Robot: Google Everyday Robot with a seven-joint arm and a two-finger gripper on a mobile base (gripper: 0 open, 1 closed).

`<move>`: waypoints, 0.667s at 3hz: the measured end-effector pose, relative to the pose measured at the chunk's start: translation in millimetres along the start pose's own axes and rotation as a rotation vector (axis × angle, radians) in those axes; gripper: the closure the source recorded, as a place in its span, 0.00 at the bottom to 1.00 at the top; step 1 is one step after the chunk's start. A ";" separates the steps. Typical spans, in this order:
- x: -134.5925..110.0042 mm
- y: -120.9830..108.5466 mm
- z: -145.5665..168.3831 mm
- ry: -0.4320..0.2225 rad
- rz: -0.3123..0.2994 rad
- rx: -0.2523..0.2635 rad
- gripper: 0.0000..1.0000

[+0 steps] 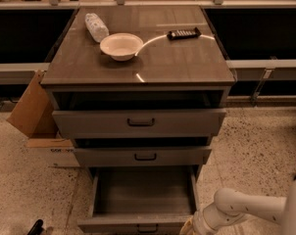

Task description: Close bottom drawer

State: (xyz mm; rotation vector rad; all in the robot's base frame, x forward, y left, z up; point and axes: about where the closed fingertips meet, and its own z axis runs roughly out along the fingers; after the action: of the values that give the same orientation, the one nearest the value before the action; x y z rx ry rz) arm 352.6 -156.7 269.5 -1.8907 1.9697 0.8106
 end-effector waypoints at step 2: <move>45.3 -13.2 50.1 0.007 0.036 0.050 1.00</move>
Offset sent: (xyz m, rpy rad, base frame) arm 0.0071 -0.0158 -0.0904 -0.0296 -0.0565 -0.0959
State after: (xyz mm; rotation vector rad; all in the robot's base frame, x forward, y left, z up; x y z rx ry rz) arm 352.8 -164.4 201.2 -1.8378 2.0146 0.7581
